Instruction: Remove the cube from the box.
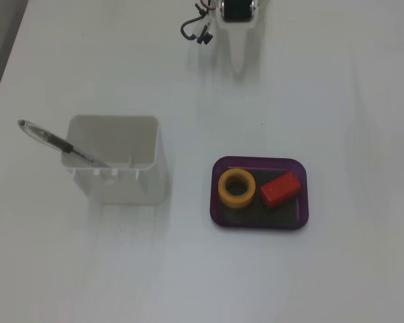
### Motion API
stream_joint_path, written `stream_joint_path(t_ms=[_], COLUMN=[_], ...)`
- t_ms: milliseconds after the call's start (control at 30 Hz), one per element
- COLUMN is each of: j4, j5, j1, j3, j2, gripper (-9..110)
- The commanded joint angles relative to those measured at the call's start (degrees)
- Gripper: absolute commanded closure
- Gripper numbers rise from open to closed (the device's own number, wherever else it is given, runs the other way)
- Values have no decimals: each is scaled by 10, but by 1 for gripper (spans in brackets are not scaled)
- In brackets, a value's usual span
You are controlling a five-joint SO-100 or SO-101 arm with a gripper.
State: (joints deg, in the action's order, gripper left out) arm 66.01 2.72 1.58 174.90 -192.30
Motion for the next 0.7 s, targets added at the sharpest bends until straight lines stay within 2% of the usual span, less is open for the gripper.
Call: stream_joint_path(t_ms=[0,300,500,667], j4=[-9,-17,-59,-77], j5=[4,6,5,11], j1=[-4,6,89,99], j3=[-20,-102,-164,-227], j2=[-54,-47,-47,-45], gripper=[102,98,97,97])
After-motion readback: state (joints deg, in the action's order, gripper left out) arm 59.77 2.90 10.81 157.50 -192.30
